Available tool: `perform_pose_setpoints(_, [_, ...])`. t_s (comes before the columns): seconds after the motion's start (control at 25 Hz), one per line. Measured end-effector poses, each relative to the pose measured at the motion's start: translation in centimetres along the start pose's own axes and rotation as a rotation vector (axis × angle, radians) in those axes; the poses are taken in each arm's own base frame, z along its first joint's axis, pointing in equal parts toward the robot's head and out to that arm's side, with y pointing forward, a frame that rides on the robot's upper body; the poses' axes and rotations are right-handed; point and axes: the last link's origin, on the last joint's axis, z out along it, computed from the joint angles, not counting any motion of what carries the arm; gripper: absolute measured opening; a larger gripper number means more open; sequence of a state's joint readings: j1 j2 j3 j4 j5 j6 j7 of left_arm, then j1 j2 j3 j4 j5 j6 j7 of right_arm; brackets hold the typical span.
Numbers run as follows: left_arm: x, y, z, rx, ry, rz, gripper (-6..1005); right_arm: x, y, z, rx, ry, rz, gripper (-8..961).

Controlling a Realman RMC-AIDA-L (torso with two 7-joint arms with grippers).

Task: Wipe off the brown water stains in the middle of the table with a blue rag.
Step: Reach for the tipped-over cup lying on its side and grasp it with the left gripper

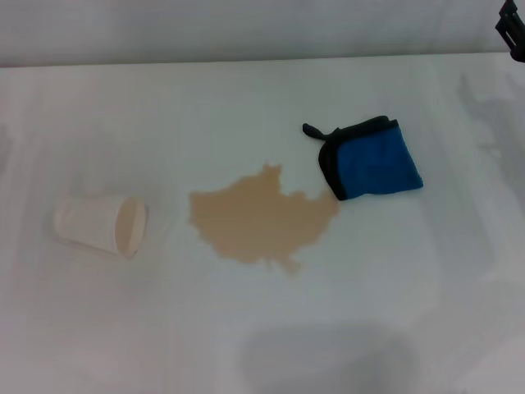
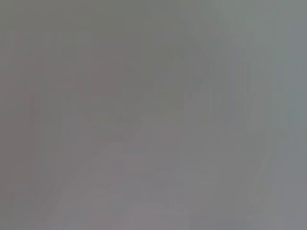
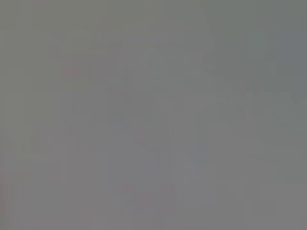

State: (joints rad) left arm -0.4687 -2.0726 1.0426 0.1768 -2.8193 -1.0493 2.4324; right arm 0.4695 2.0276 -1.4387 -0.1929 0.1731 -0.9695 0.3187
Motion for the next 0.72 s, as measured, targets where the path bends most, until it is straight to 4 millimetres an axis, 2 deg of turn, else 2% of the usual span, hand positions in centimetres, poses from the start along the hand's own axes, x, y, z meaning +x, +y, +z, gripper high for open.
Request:
perform_pose_setpoints(0.36, [0.4,0.2,0.3,-0.019,0.008,0.013,883,0.1,0.0,-0.1,-0.001,0.003,0.002,857])
perform_pose_setpoints(0.48, [0.8,0.9,0.5,-0.075,0.014,0.046,883,0.0,0.1,0.0,-0.004,0.001,0.003,857])
perform_pose_setpoints(0.56, [1.3,2.1,1.2,-0.162,0.002,0.079,883,-0.1,0.1,0.2,-0.003,-0.003,0.005,857])
perform_pose_setpoints(0.72, [1.8,2.5,1.4,-0.206,-0.004,0.094,883,-0.5,0.3,0.7,-0.008,-0.011,0.004,858])
